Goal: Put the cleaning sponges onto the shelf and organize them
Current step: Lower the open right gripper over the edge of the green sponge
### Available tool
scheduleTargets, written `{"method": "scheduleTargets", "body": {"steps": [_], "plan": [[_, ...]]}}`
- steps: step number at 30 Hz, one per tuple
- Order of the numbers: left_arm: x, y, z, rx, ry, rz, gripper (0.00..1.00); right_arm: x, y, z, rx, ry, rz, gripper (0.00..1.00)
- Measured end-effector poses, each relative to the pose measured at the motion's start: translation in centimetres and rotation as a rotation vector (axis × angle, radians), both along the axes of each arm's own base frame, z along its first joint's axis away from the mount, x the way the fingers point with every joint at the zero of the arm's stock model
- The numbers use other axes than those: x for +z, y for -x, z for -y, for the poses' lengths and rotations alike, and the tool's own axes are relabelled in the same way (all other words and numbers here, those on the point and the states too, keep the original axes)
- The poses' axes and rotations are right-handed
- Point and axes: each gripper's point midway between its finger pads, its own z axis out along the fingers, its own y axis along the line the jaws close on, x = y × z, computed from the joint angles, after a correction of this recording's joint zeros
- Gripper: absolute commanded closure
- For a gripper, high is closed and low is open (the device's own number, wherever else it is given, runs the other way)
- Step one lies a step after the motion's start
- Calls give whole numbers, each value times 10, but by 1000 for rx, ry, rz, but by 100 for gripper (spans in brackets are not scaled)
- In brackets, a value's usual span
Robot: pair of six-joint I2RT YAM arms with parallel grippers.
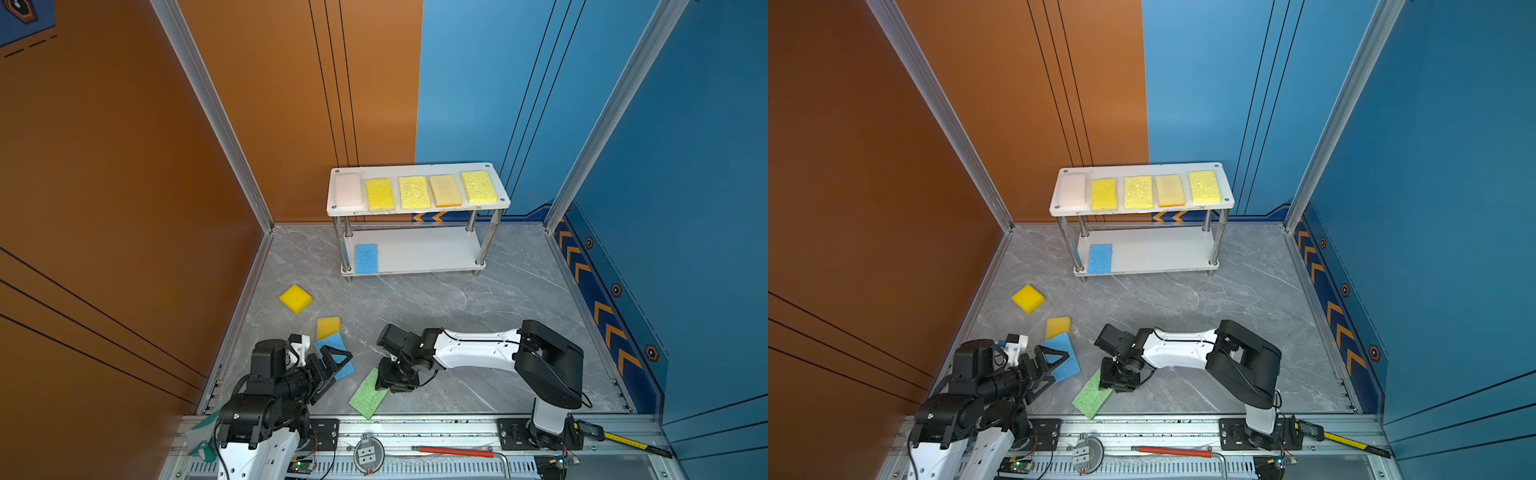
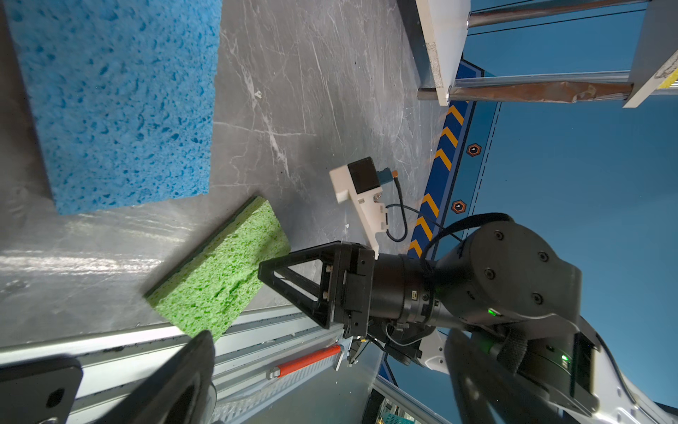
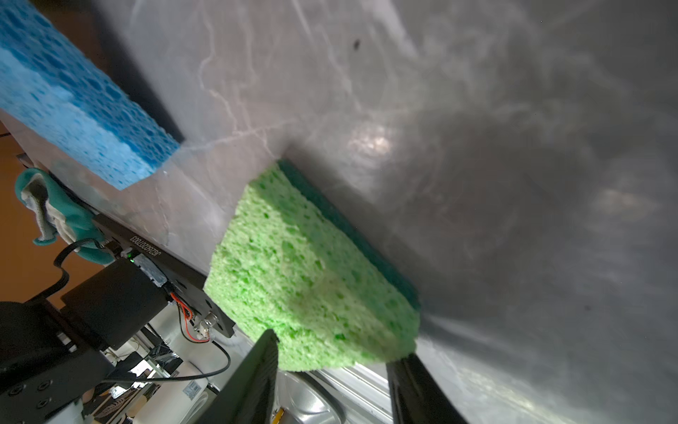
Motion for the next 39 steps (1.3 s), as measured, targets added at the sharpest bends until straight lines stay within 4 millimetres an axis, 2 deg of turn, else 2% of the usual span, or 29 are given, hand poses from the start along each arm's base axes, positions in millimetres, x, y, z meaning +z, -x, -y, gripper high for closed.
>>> {"method": "scheduleTargets", "body": {"steps": [10, 18, 22, 27, 32, 37, 39], "plan": [[0, 0, 0, 0, 0, -3, 2, -2, -7, -10, 12, -3, 18, 83], [0, 0, 0, 0, 0, 0, 2, -1, -16, -5, 8, 12, 62, 93], [0, 0, 0, 0, 0, -1, 2, 17, -37, 1, -30, -19, 103, 96], [1, -2, 0, -5, -9, -11, 2, 55, -76, 22, -102, -88, 173, 98], [2, -8, 0, -18, -18, -22, 2, 77, -107, 53, -149, -115, 219, 100], [4, -19, 1, -22, -11, 7, 2, 78, -123, 78, -156, -98, 210, 97], [3, -24, 2, -20, -7, 12, 2, 72, -125, 92, -156, -64, 193, 83]]}}
